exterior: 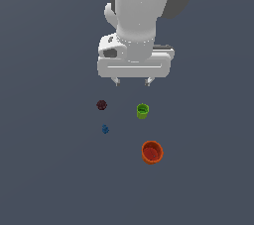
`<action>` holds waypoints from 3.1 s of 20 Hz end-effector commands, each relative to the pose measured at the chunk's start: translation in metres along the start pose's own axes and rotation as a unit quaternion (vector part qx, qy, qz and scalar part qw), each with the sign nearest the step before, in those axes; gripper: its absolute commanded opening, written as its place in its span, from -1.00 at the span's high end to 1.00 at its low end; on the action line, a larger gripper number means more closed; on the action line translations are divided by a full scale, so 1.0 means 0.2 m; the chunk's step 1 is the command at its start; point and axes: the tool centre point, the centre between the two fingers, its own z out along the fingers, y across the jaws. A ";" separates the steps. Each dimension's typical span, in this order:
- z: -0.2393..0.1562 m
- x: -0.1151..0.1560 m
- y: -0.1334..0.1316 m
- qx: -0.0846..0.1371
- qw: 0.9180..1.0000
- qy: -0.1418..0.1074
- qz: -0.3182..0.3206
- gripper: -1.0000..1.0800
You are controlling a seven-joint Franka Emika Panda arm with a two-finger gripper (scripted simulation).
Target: Pick up a designated object from a clutter of objects.
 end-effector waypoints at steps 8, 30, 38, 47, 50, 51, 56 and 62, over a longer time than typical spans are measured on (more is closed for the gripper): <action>0.28 -0.01 -0.08 -0.001 1.000 0.001 -0.013 -0.92; 1.05 -0.28 -0.31 0.005 0.998 0.003 -0.056 -0.92; 1.08 -0.30 -0.32 0.005 0.998 0.003 -0.058 -0.92; 1.22 -0.31 -0.33 0.006 0.998 0.003 -0.058 -0.92; 1.29 -0.31 -0.33 0.006 0.998 0.003 -0.058 -0.92; 1.30 -0.31 -0.33 0.006 0.998 0.003 -0.058 -0.92; 1.33 -0.31 -0.33 0.006 0.998 0.004 -0.058 -0.92; 1.33 -0.31 -0.33 0.006 0.998 0.004 -0.058 1.00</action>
